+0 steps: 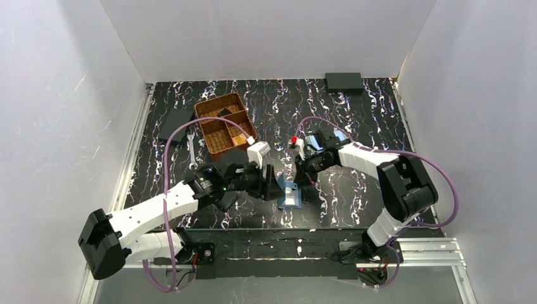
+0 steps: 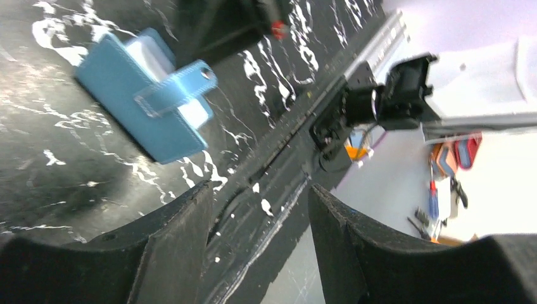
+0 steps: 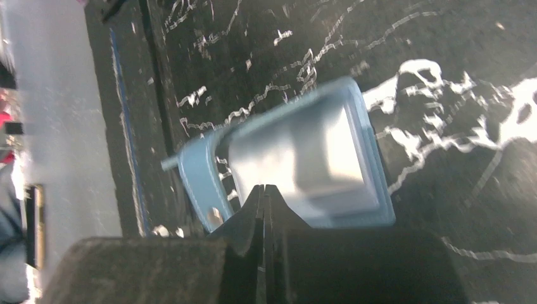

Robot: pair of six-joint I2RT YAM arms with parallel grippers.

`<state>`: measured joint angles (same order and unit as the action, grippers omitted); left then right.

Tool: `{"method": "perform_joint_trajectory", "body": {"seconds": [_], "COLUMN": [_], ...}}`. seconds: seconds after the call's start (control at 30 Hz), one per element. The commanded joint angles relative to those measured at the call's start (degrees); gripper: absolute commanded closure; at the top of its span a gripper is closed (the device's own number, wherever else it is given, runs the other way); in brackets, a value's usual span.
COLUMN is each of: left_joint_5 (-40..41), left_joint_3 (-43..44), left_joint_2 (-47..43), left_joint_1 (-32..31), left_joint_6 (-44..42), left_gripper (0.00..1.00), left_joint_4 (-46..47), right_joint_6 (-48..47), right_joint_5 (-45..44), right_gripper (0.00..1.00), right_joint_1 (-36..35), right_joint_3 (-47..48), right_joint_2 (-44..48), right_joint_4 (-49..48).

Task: Take the credit cards out of the card holder
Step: Open the card holder at the center of the board.

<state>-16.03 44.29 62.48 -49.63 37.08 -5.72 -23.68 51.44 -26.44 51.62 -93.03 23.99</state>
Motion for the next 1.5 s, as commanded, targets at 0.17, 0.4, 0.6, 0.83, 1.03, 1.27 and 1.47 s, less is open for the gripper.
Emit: {"method": "perform_joint_trajectory", "body": {"seconds": [0.17,0.4,0.6,0.83,1.03,1.27,1.47], "left_joint_5": [4.32,7.25,11.35,21.76,26.03,26.51,25.48], "left_joint_3": [-6.11,-6.95,-7.77,-7.95,-8.52,-8.15,-9.20], "left_joint_2": [-6.52,-6.75,0.28,9.16,14.83,21.13,21.02], "left_joint_1": [-4.76,-6.37,-7.10,-7.22,-7.06,-6.62,-6.56], "left_joint_6": [-2.55,-4.21,-3.89,-1.95,-0.73,2.25,2.65], "left_gripper": [0.45,0.43,0.42,0.49,0.71,0.84,0.86], "left_joint_4": [7.90,7.96,9.01,9.39,10.16,9.14,8.97], "right_joint_6": [15.16,21.60,20.45,16.14,10.90,-1.24,-8.59], "right_joint_5": [-1.10,-15.67,-22.45,-15.80,-8.69,-4.44,-14.01], "right_gripper": [0.99,0.99,0.93,0.86,0.76,0.65,0.67], "right_joint_1": [-7.28,-15.50,-17.41,-16.63,-14.92,-9.99,-9.67], "right_joint_3": [10.33,15.06,13.20,14.13,12.74,11.29,6.65], "right_joint_2": [-9.90,-15.47,-17.11,-14.60,-10.21,-3.19,1.53], "right_joint_4": [-8.97,-11.80,-11.22,-8.27,-5.73,1.74,3.75]}}
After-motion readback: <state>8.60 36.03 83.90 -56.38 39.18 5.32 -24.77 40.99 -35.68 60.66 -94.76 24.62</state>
